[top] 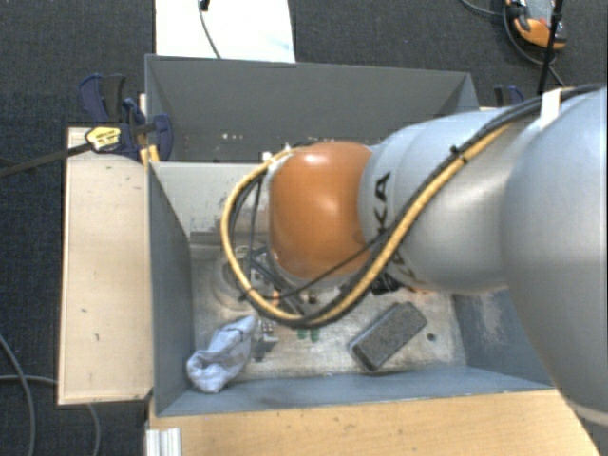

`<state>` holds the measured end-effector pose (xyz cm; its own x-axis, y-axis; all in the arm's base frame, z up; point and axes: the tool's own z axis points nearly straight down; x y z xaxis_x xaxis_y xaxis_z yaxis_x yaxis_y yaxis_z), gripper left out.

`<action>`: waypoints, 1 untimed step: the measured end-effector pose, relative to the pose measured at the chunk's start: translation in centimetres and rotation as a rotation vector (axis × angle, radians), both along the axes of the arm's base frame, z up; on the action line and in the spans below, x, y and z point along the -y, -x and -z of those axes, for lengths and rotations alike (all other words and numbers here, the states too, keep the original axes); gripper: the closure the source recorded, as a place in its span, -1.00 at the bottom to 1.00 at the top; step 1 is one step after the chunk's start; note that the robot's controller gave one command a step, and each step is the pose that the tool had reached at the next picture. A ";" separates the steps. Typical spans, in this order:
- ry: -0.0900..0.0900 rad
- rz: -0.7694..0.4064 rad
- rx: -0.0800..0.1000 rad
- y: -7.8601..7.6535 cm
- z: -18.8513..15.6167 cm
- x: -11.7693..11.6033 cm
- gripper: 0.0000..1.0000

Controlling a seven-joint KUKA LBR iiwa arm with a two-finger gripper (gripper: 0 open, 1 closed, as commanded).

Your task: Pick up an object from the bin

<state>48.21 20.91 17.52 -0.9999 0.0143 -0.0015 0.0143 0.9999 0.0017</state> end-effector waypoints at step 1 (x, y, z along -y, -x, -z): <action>0.000 0.001 0.000 0.0 0.0 0.0 -1.00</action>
Offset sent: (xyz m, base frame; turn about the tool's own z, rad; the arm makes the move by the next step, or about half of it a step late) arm 0.0139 0.0171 -0.1052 -0.0230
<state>48.21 20.91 17.53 -0.9999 0.0152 -0.0016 0.0152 0.9999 0.0017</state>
